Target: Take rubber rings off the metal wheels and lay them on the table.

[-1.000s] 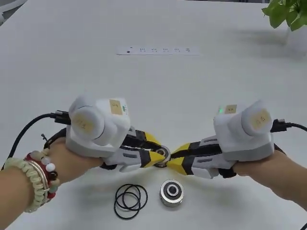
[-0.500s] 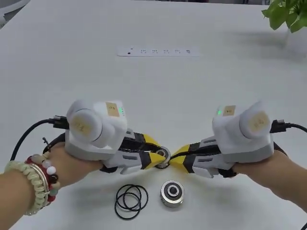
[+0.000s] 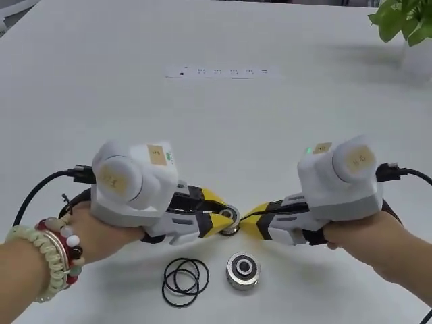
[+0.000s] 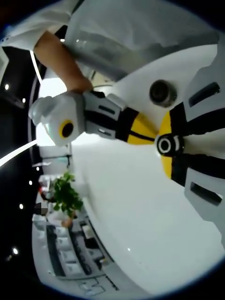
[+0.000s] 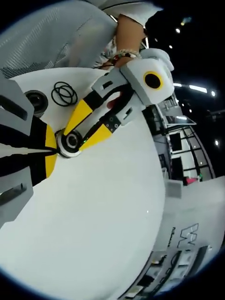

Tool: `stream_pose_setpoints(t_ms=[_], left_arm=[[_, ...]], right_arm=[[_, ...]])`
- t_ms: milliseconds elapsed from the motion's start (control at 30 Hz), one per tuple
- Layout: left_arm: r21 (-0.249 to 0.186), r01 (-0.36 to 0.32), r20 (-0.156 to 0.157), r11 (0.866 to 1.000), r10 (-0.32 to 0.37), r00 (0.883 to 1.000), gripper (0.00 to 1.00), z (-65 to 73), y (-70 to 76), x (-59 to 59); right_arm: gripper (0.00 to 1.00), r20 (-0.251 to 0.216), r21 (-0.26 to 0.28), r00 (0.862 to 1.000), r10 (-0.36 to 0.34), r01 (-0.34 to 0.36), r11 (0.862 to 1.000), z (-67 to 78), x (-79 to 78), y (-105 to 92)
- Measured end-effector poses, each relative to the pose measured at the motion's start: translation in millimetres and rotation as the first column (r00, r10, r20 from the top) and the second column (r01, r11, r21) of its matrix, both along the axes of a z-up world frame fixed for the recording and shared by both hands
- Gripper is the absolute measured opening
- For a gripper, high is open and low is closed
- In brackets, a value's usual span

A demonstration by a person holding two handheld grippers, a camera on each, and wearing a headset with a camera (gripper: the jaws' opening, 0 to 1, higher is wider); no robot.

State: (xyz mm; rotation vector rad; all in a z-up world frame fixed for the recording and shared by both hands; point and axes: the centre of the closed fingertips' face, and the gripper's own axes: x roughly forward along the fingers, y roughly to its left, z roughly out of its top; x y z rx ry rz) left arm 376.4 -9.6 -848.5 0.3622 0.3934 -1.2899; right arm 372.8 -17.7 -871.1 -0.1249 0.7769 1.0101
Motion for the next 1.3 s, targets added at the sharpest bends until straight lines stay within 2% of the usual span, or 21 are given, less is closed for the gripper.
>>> stream_pose_setpoints(t_ms=[67,167,400,433,467,633,767,1000,1100,1300], left_arm=[[-0.003,0.002,0.000,1.000,-0.002,1.000,0.14,-0.1,0.6,0.0],[-0.005,-0.002,0.000,1.000,0.002,1.000,0.14,-0.1,1.6,-0.3],[-0.009,-0.006,0.000,1.000,0.006,1.000,0.14,-0.5,2.2,-0.9],[-0.009,-0.006,0.000,1.000,0.006,1.000,0.14,-0.5,2.3,-1.0],[-0.010,-0.007,-0.001,1.000,0.007,1.000,0.14,-0.6,2.3,-1.0],[-0.020,-0.009,-0.004,1.000,0.009,1.000,0.14,-0.6,2.5,-1.4],[-0.020,-0.003,-0.005,1.000,0.003,1.000,0.14,-0.7,2.5,-2.8],[-0.013,0.004,-0.004,1.000,-0.004,1.000,0.13,-1.2,2.5,-3.6],[-0.015,0.010,-0.002,1.000,-0.010,1.000,0.13,-1.2,2.7,-3.7],[-0.015,0.010,-0.003,1.000,-0.011,1.000,0.13,-0.7,3.5,-3.1]], right_arm=[[0.00,-0.009,0.012,1.000,-0.007,0.007,1.000,0.2,1.5,-1.0],[0.00,-0.051,0.047,0.997,-0.051,0.053,0.997,2.0,3.3,-2.1],[0.00,-0.141,0.132,0.984,-0.110,0.128,0.983,5.4,4.8,-3.6],[0.00,-0.147,0.150,0.980,-0.130,0.152,0.977,7.8,7.4,-4.1],[0.00,-0.179,0.182,0.975,-0.135,0.168,0.969,12.1,6.1,-2.5],[0.00,-0.236,0.219,0.959,-0.156,0.209,0.953,11.6,6.8,-4.1],[0.00,-0.346,0.301,0.925,-0.155,0.266,0.916,17.7,2.2,0.6],[0.00,-0.346,0.293,0.923,-0.166,0.275,0.916,19.6,-1.7,3.8],[0.00,-0.358,0.293,0.918,-0.172,0.286,0.912,21.4,-2.9,6.2],[0.00,-0.349,0.292,0.922,-0.170,0.279,0.915,24.9,-3.5,10.1]])
